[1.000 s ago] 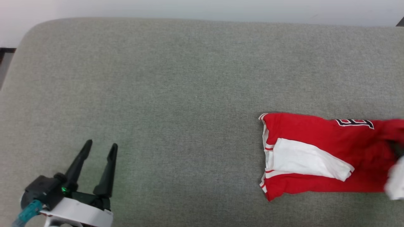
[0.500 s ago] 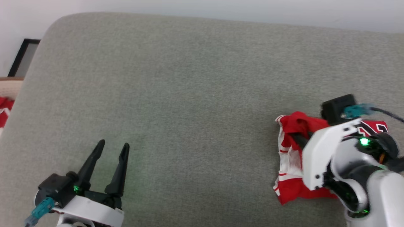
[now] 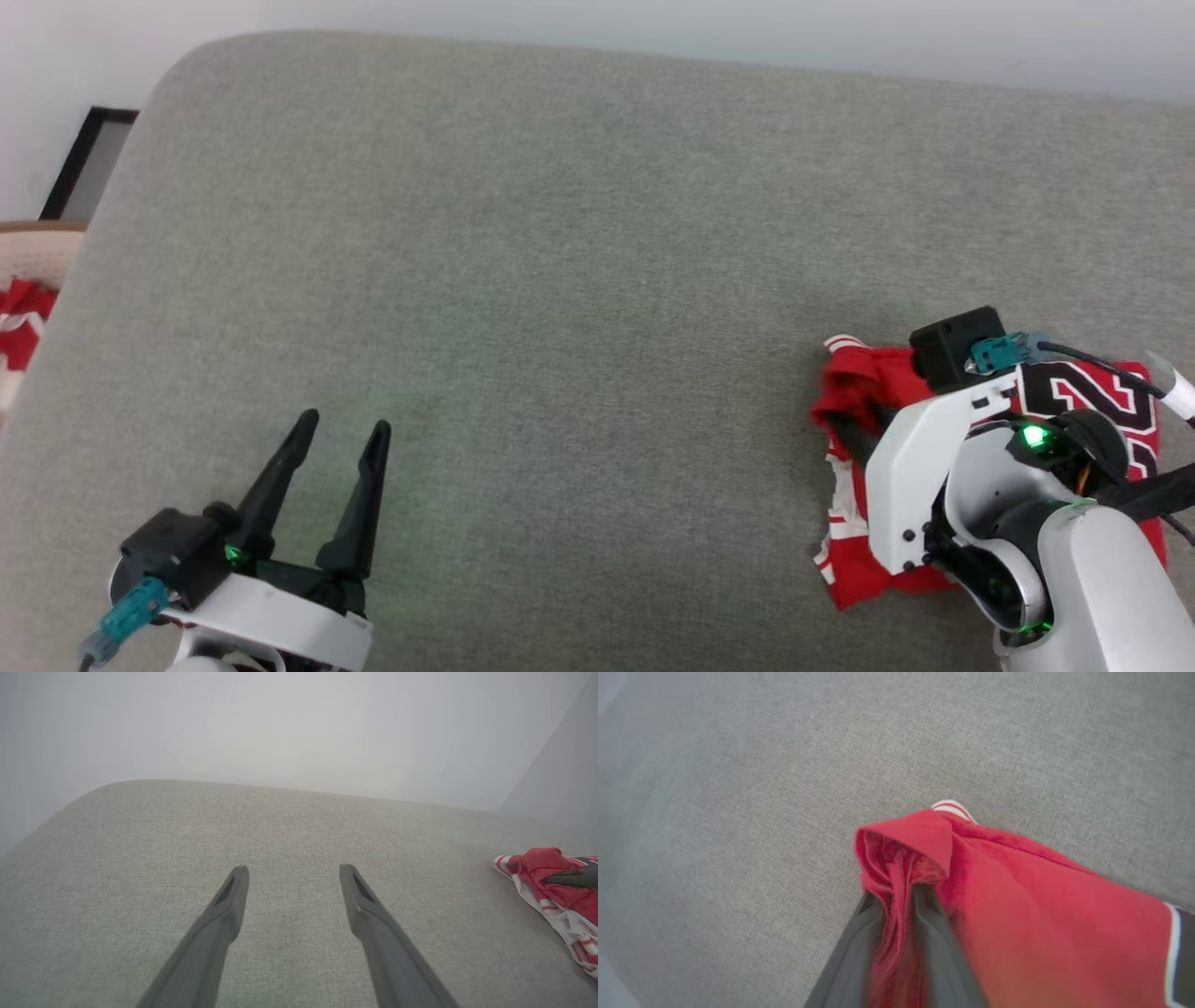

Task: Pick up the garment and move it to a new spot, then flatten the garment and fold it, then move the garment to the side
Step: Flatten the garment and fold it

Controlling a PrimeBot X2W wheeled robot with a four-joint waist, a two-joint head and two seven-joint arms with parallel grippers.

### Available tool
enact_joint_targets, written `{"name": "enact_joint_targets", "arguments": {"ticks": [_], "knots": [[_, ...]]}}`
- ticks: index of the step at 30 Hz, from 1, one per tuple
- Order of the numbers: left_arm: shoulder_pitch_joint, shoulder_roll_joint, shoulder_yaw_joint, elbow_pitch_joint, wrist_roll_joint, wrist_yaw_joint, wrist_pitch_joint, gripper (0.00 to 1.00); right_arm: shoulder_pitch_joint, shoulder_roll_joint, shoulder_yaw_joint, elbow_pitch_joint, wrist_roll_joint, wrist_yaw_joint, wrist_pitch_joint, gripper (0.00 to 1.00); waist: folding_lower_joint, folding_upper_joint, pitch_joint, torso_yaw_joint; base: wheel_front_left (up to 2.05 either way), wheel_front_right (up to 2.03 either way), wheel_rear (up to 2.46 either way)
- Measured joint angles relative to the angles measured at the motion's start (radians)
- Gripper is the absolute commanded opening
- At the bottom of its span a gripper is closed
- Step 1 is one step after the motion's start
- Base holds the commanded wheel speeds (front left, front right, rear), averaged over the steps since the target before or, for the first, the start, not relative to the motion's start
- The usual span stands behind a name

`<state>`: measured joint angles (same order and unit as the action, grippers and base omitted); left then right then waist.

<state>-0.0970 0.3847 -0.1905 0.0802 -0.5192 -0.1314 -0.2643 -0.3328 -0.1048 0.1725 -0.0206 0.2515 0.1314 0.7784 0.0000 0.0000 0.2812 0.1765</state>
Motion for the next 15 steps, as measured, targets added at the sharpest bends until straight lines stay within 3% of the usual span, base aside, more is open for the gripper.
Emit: {"name": "enact_joint_targets", "arguments": {"ticks": [1, 15], "knots": [[0.001, 0.003, 0.000, 0.000, 0.000, 0.000, 0.000, 1.00, 0.000, -0.005, 0.009, 0.000, 0.012, 0.000, -0.008, 1.00, 0.0000, 0.0000, -0.003, -0.005, 0.00, 0.00, 0.00], [0.062, 0.008, 0.013, 0.011, 0.026, 0.000, 0.000, 1.00, 0.052, -0.112, 0.015, -0.019, 0.157, 0.000, -0.141, 1.00, 0.0000, 0.0000, -0.086, -0.109, 0.00, 0.00, 0.00]]}}
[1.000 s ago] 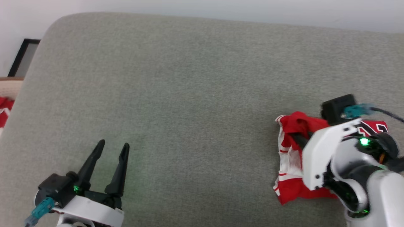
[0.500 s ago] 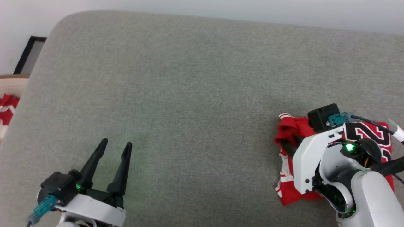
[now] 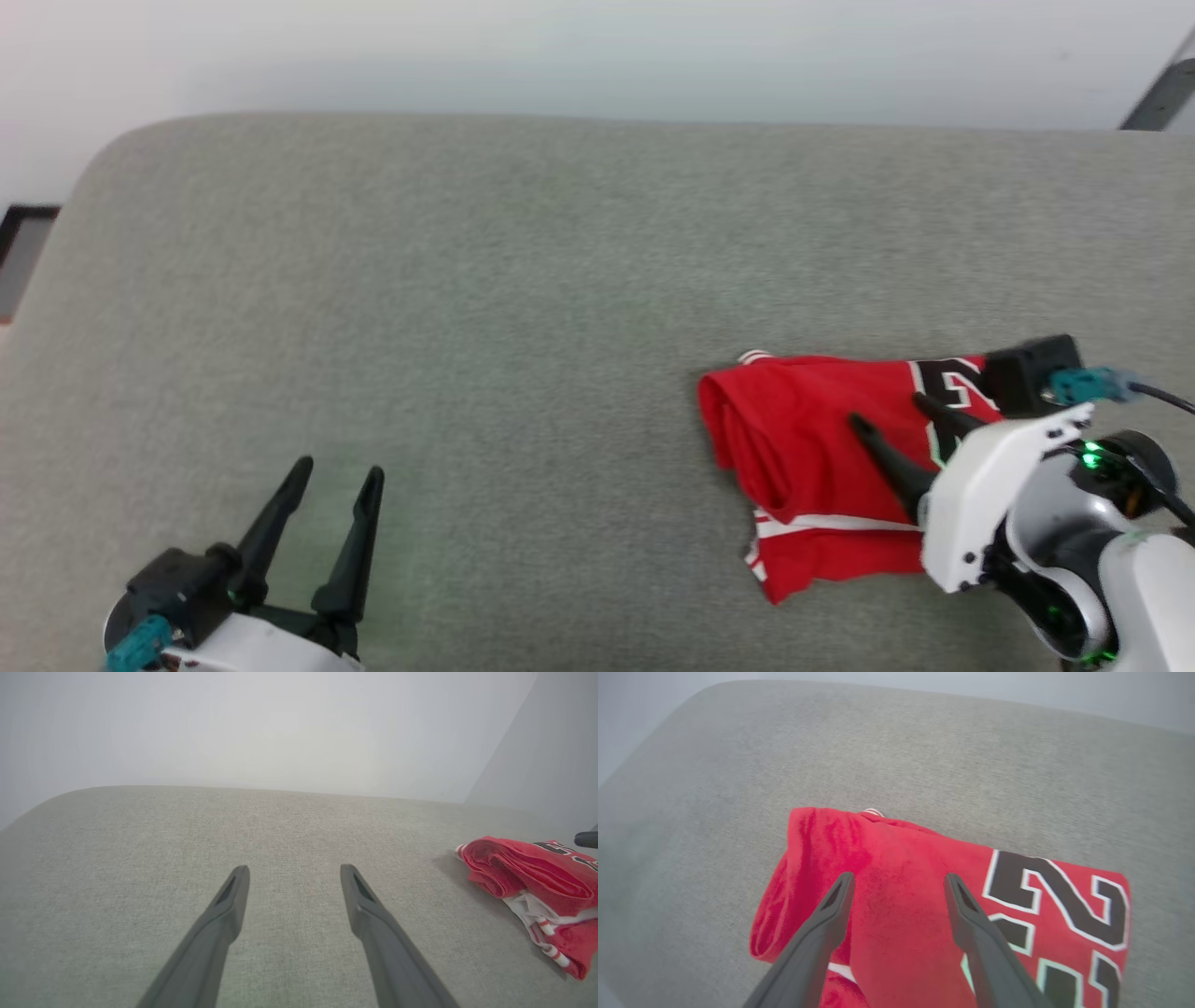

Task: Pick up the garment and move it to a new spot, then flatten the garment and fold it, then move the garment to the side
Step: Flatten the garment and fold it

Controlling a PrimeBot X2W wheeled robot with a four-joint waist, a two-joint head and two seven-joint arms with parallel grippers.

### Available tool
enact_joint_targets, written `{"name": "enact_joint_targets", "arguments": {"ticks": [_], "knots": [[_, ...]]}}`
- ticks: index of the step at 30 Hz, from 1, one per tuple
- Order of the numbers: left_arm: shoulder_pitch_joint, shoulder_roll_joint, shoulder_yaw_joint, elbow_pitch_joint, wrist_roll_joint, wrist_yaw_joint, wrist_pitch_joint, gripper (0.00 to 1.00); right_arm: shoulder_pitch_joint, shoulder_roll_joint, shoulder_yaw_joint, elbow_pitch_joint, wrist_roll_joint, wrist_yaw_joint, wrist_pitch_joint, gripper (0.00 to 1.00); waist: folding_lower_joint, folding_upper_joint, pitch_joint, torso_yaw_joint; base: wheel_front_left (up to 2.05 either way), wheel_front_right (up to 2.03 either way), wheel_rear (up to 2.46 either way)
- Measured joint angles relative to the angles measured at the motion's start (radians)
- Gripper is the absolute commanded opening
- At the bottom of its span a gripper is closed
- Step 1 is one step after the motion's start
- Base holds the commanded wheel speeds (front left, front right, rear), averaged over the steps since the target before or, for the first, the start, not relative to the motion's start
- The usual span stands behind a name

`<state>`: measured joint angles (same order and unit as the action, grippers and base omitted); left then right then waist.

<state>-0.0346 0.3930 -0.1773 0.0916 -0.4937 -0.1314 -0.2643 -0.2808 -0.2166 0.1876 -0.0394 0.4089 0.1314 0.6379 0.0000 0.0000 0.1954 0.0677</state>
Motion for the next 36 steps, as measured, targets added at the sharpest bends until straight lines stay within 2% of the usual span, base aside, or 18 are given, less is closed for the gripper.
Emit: {"name": "enact_joint_targets", "arguments": {"ticks": [3, 10, 15, 21, 27, 36], "knots": [[0.015, -0.002, -0.001, 0.011, 0.001, 0.000, 0.000, 1.00, 0.017, -0.024, -0.023, 0.026, -0.015, 0.000, -0.073, 1.00, 0.0000, 0.0000, -0.016, -0.027, 0.00, 0.00, 0.00], [0.037, -0.015, 0.038, 0.034, -0.009, 0.000, 0.000, 1.00, 0.034, -0.013, -0.078, 0.138, -0.060, 0.000, -0.323, 1.00, 0.0000, 0.0000, -0.041, -0.087, 0.00, 0.00, 0.00], [0.038, -0.019, 0.066, 0.050, -0.001, 0.000, 0.000, 1.00, 0.030, 0.015, -0.113, 0.233, -0.073, 0.000, -0.509, 1.00, -0.0001, 0.0000, -0.050, -0.114, 0.00, 0.00, 0.00], [0.054, -0.044, 0.132, 0.042, 0.016, 0.000, 0.000, 1.00, 0.031, 0.040, -0.109, 0.280, -0.116, 0.000, -0.693, 1.00, 0.0000, 0.0000, -0.068, -0.118, 0.00, 0.00, 0.00], [0.088, -0.059, 0.166, 0.017, 0.057, 0.000, 0.000, 1.00, 0.069, 0.047, -0.104, 0.291, -0.166, 0.000, -0.792, 1.00, 0.0000, 0.0000, -0.093, -0.109, 0.00, 0.00, 0.00], [0.167, -0.078, 0.212, -0.027, 0.100, 0.000, 0.000, 1.00, 0.168, 0.044, -0.149, 0.201, -0.172, 0.000, -0.816, 1.00, 0.0000, 0.0000, -0.128, -0.096, 0.00, 0.00, 0.00]]}}
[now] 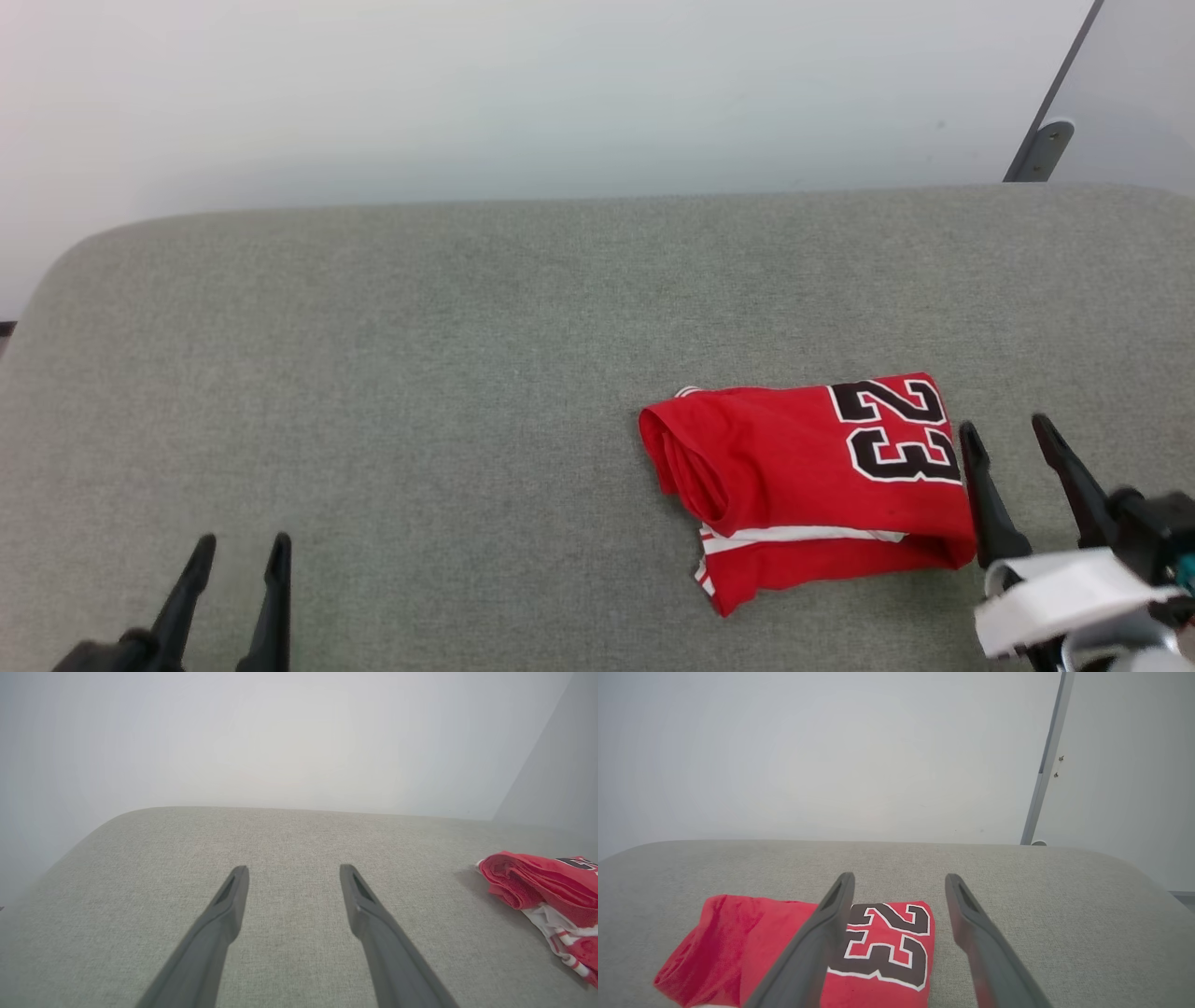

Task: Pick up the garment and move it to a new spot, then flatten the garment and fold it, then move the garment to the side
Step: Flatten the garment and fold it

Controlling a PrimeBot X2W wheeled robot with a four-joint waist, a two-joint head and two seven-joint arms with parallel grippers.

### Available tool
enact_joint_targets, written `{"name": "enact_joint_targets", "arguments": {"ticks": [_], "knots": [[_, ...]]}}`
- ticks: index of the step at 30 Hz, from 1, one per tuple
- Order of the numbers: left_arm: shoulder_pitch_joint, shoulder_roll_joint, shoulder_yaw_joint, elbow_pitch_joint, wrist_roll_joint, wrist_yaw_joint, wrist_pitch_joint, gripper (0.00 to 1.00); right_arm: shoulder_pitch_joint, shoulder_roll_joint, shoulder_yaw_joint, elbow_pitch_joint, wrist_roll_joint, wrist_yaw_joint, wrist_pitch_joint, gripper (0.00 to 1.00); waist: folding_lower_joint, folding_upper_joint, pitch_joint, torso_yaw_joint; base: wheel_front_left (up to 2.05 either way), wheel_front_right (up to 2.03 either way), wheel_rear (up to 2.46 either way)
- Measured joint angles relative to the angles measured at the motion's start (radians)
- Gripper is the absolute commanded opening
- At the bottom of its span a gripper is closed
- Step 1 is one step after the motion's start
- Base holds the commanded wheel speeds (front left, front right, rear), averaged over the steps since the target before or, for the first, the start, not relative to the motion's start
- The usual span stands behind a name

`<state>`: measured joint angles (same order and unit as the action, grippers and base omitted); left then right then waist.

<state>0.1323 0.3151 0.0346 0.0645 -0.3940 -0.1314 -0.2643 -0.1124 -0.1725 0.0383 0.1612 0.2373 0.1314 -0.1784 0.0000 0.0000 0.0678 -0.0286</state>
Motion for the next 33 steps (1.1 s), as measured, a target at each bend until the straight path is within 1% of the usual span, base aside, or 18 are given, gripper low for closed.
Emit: {"name": "enact_joint_targets", "arguments": {"ticks": [8, 16, 22, 33], "knots": [[0.080, -0.026, 0.038, -0.054, 0.009, 0.000, 0.000, 1.00, 0.128, 0.016, -0.055, -0.131, -0.002, 0.000, 0.038, 1.00, 0.0000, 0.0000, -0.016, 0.000, 0.00, 0.00, 0.00], [0.129, -0.029, 0.057, -0.111, 0.010, 0.000, 0.000, 1.00, 0.225, 0.045, -0.099, -0.260, -0.018, 0.000, 0.074, 1.00, 0.0000, 0.0000, -0.015, 0.011, 0.00, 0.00, 0.00], [0.133, -0.032, 0.047, -0.118, 0.010, 0.000, 0.000, 1.00, 0.246, 0.061, -0.109, -0.297, -0.020, 0.000, 0.096, 1.00, 0.0000, 0.0000, -0.016, 0.013, 0.00, 0.00, 0.00], [0.129, -0.025, 0.040, -0.121, 0.008, 0.000, 0.000, 1.00, 0.248, 0.078, -0.113, -0.308, -0.022, 0.000, 0.120, 1.00, 0.0000, 0.0000, -0.004, 0.016, 0.00, 0.00, 0.00]]}}
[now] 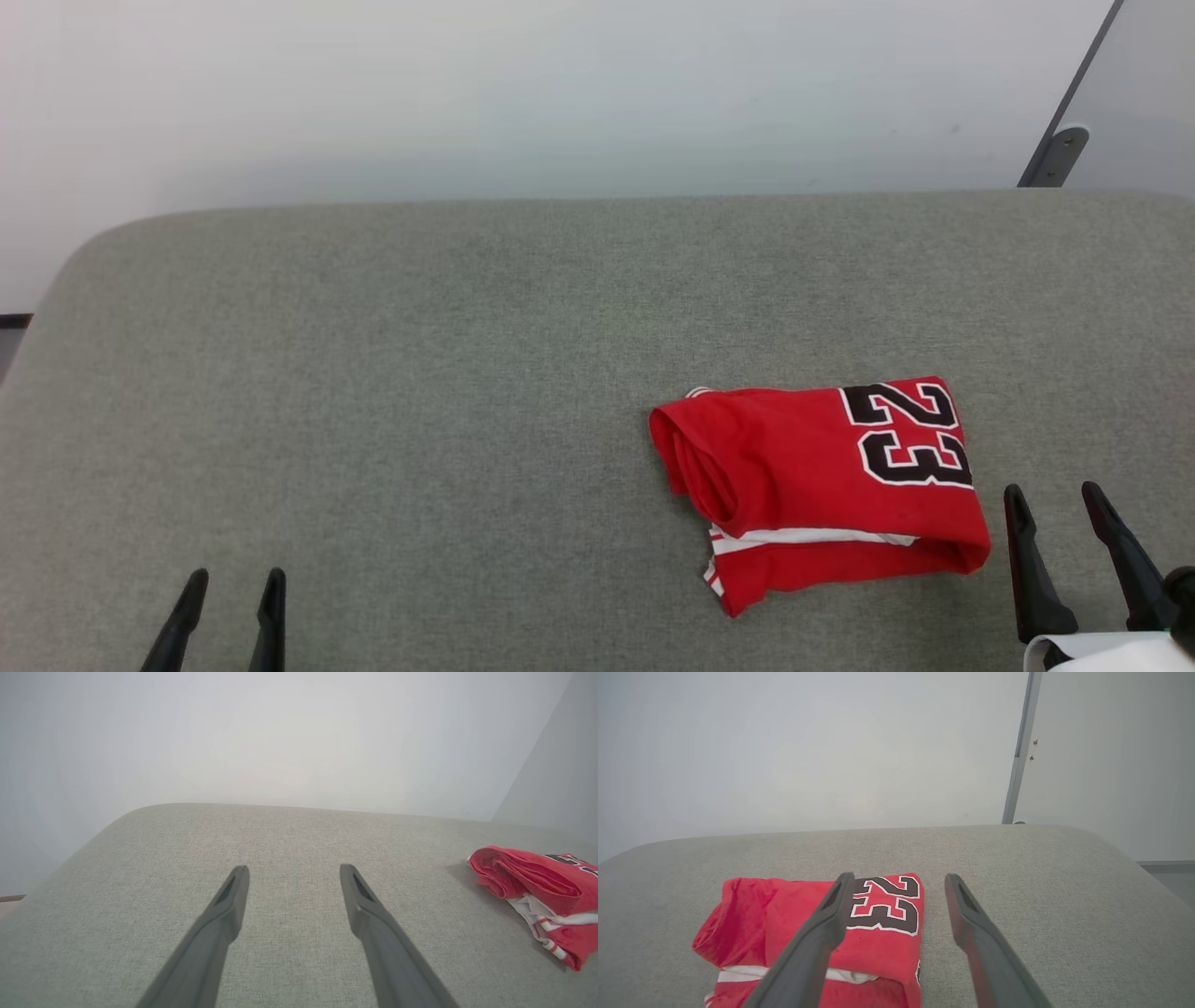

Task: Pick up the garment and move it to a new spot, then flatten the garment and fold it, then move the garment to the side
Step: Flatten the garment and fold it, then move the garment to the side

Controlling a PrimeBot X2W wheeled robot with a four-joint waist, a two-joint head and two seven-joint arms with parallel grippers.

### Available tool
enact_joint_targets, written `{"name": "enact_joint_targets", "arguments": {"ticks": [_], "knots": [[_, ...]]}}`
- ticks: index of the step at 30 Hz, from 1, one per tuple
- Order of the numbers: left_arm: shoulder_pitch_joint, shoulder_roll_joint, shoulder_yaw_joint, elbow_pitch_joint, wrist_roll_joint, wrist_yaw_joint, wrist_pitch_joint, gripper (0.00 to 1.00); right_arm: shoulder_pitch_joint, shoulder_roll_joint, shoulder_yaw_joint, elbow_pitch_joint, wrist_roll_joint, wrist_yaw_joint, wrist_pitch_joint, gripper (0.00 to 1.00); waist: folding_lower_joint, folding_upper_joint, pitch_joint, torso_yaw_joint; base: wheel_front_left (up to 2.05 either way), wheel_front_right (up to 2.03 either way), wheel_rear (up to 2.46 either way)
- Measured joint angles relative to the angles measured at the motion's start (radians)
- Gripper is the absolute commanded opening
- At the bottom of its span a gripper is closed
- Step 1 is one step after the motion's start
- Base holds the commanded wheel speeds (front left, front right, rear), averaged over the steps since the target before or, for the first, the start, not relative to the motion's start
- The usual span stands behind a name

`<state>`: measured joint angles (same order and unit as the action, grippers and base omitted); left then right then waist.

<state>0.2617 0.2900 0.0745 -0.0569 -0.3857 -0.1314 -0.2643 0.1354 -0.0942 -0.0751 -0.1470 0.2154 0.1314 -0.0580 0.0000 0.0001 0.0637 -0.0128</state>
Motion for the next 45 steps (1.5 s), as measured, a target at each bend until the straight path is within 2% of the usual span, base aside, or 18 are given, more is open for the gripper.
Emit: {"name": "enact_joint_targets", "arguments": {"ticks": [4, 8, 13, 19, 23, 26, 30, 38, 39, 40, 41, 42, 45], "knots": [[-0.015, 0.008, -0.009, 0.000, -0.003, 0.000, 0.000, 1.00, -0.005, -0.002, 0.003, -0.008, 0.002, 0.000, 0.042, 1.00, 0.0000, 0.0000, 0.009, 0.006, 0.00, 0.00, 0.00], [-0.040, 0.016, -0.024, -0.005, -0.016, 0.000, 0.000, 1.00, -0.042, -0.047, -0.002, -0.020, 0.019, 0.000, 0.141, 1.00, 0.0000, 0.0000, 0.029, 0.010, 0.00, 0.00, 0.00], [-0.087, 0.039, -0.042, -0.013, -0.045, 0.000, 0.000, 1.00, -0.131, -0.129, 0.012, -0.017, 0.039, 0.000, 0.414, 1.00, 0.0000, 0.0000, 0.073, 0.010, 0.00, 0.00, 0.00], [-0.130, 0.073, -0.063, -0.004, -0.072, 0.000, 0.000, 1.00, -0.289, -0.201, 0.042, 0.018, 0.166, 0.000, 0.800, 1.00, 0.0000, 0.0000, 0.131, -0.004, 0.00, 0.00, 0.00], [-0.164, 0.102, -0.083, -0.009, -0.094, 0.000, 0.000, 1.00, -0.384, -0.205, 0.031, 0.044, 0.198, 0.000, 1.006, 1.00, 0.0000, 0.0000, 0.171, -0.012, 0.00, 0.00, 0.00], [-0.202, 0.130, -0.091, -0.019, -0.110, 0.000, 0.000, 1.00, -0.435, -0.167, 0.011, 0.059, 0.173, 0.000, 1.111, 1.00, 0.0000, 0.0000, 0.205, -0.012, 0.00, 0.00, 0.00], [-0.243, 0.163, -0.116, -0.023, -0.127, 0.000, 0.000, 1.00, -0.448, -0.120, 0.032, 0.085, 0.116, 0.000, 1.197, 1.00, 0.0000, 0.0000, 0.252, -0.008, 0.00, 0.00, 0.00], [-0.278, 0.190, -0.120, -0.038, -0.107, 0.000, 0.000, 1.00, -0.447, -0.070, 0.052, 0.097, 0.071, 0.000, 1.154, 1.00, 0.0000, 0.0000, 0.307, -0.010, 0.00, 0.00, 0.00], [-0.278, 0.188, -0.111, -0.039, -0.105, 0.000, 0.000, 1.00, -0.446, -0.069, 0.058, 0.098, 0.069, 0.000, 1.139, 0.50, 0.0000, -0.0001, 0.309, -0.015, 0.00, 0.00, 0.00], [-0.278, 0.187, -0.106, -0.040, -0.105, 0.000, 0.000, 1.00, -0.446, -0.066, 0.059, 0.102, 0.069, 0.000, 1.122, 0.29, 0.0000, 0.0000, 0.310, -0.020, 0.00, 0.00, 0.00], [-0.279, 0.187, -0.101, -0.042, -0.103, 0.000, 0.000, 1.00, -0.446, -0.062, 0.061, 0.108, 0.069, 0.000, 1.102, 0.13, 0.0000, 0.0000, 0.310, -0.026, 0.00, 0.00, 0.00], [-0.280, 0.189, -0.101, -0.045, -0.099, 0.000, 0.000, 1.00, -0.446, -0.062, 0.065, 0.112, 0.069, 0.000, 1.083, 0.00, 0.0001, 0.0000, 0.311, -0.032, 0.00, 0.00, 0.00], [-0.283, 0.188, -0.082, -0.055, -0.070, 0.000, 0.000, 1.00, -0.447, -0.056, 0.067, 0.123, 0.078, 0.000, 1.027, 0.00, 0.0000, 0.0000, 0.314, -0.050, 0.00, 0.00, 0.00]]}}
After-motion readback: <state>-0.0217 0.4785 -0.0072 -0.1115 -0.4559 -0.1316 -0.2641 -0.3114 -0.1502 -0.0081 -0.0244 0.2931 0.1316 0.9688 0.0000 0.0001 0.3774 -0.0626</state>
